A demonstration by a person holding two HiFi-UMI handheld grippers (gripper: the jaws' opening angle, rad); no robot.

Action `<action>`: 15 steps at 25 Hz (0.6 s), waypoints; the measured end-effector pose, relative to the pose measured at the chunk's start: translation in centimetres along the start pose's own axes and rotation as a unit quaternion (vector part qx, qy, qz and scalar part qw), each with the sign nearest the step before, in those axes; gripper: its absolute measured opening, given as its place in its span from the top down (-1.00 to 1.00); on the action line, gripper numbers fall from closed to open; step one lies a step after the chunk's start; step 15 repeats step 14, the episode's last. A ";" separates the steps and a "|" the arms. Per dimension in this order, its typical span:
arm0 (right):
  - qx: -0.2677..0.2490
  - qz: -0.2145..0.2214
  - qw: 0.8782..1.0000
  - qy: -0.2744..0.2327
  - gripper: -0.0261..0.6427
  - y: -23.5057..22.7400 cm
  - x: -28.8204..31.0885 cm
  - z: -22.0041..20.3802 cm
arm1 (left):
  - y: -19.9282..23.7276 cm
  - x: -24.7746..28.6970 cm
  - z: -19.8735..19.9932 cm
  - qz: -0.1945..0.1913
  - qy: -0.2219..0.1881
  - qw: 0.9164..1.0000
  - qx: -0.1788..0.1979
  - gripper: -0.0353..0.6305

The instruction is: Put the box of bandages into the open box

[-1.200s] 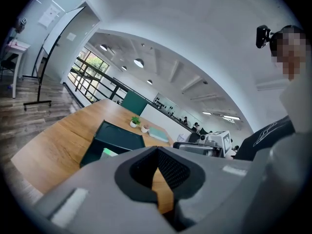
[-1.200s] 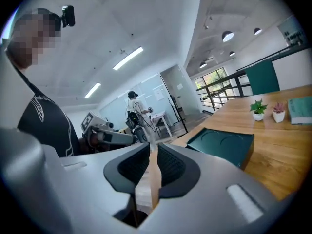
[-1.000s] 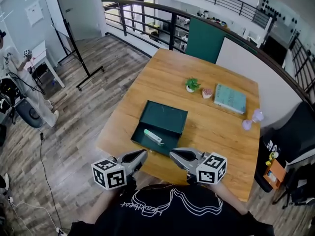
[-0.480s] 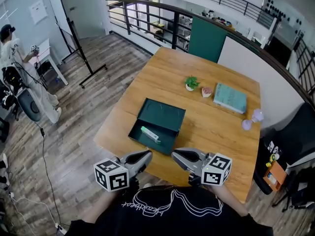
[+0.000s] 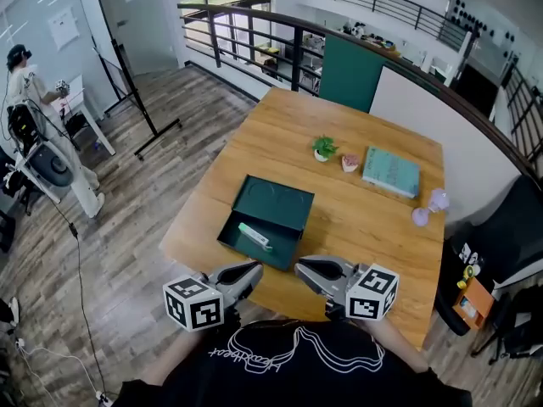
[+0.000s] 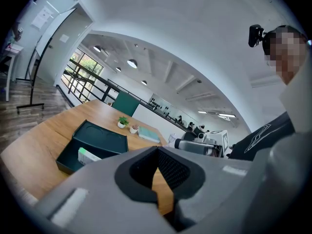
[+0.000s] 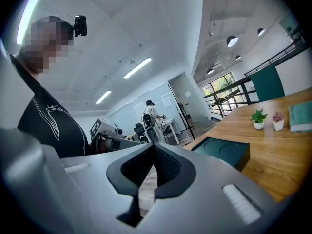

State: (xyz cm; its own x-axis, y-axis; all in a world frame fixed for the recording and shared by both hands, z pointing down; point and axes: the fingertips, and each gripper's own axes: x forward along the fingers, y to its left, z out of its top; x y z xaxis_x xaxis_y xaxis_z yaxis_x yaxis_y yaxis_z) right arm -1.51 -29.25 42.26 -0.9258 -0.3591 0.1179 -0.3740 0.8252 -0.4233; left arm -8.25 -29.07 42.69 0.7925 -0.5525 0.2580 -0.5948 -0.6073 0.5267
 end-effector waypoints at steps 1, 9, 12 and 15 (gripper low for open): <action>-0.002 -0.002 1.000 0.001 0.85 0.0 -0.1 0.0 | -0.1 0.1 0.0 -0.001 0.000 1.000 0.000 0.89; -0.009 -0.013 1.000 0.000 0.85 -0.1 -0.9 0.2 | -0.3 0.9 0.2 -0.007 0.003 1.000 0.004 0.89; -0.014 -0.016 1.000 -0.001 0.85 -0.1 -1.1 0.2 | -0.4 0.9 0.2 -0.007 0.003 1.000 0.006 0.89; -0.017 -0.017 1.000 -0.003 0.85 -0.1 -1.2 0.3 | -0.5 0.9 0.3 -0.006 0.002 1.000 0.007 0.89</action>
